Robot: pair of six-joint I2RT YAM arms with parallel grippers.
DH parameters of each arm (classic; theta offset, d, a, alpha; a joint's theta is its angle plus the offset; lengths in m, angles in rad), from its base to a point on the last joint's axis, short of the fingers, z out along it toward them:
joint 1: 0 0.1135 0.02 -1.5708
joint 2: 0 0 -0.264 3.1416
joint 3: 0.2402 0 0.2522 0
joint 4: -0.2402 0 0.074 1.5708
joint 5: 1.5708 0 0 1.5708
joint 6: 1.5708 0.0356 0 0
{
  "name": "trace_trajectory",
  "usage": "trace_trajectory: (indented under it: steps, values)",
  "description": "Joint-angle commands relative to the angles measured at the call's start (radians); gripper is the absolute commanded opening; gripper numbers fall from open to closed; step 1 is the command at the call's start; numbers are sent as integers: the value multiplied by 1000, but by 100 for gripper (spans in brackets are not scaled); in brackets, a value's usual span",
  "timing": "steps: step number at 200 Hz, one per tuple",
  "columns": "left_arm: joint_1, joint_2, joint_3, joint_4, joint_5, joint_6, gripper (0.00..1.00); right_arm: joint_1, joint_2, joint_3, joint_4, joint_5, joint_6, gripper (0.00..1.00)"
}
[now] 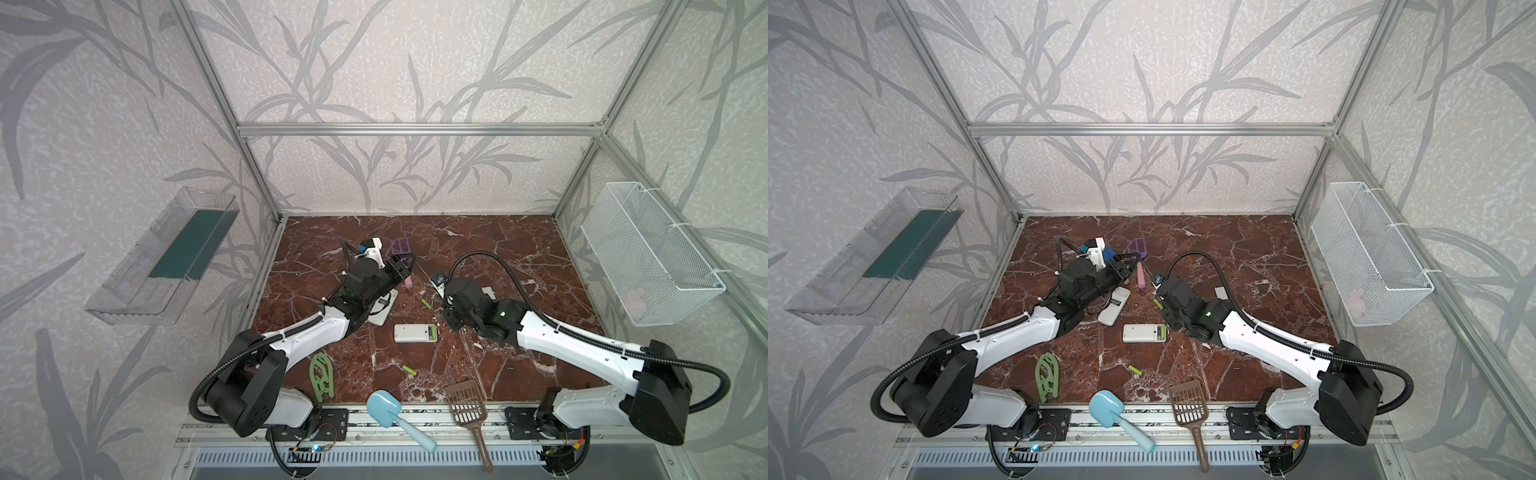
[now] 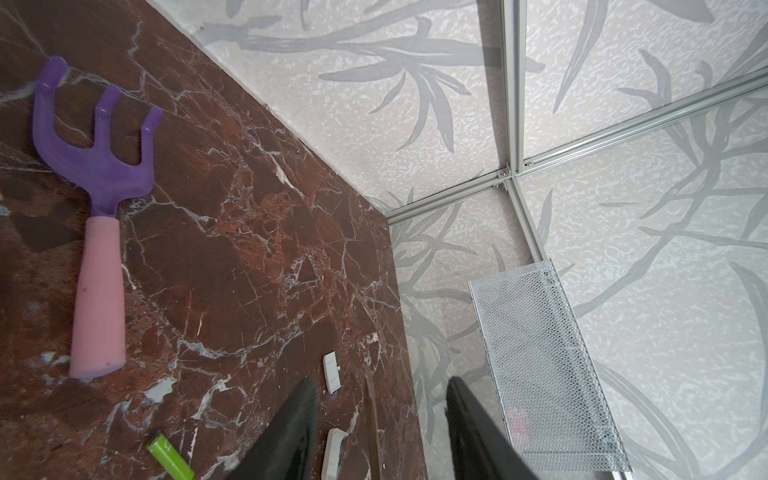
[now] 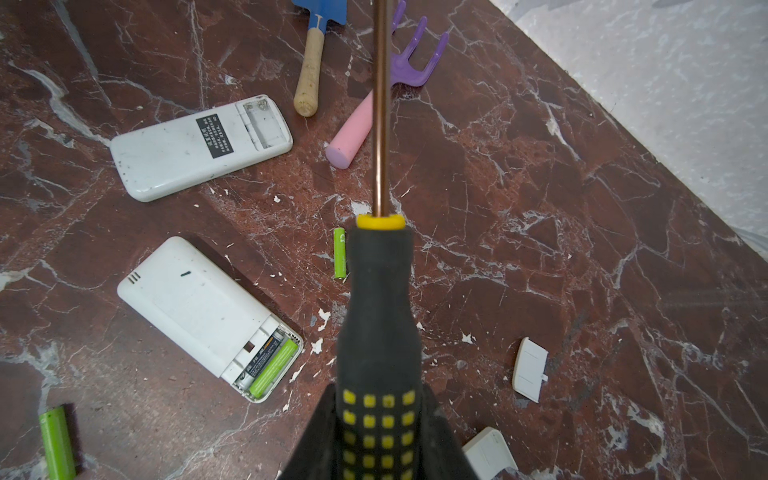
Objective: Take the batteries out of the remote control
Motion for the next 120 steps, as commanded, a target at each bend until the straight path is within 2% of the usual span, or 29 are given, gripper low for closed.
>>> trace_trajectory:
  steps: [1, 29, 80, 120]
  values:
    - [-11, 40, 30, 59, 19, -28, 42, 6, 0, 40, 6, 22, -9, 0]
    - [-16, 89, 34, 121, 46, -63, 32, 6, -2, 43, 9, 24, -10, 0]
    - [-17, 115, 37, 148, 53, -78, 0, 6, -2, 44, 13, 34, -16, 0]
    - [-17, 112, 22, 176, 49, -82, 0, 6, -7, 22, 70, 41, -18, 0]
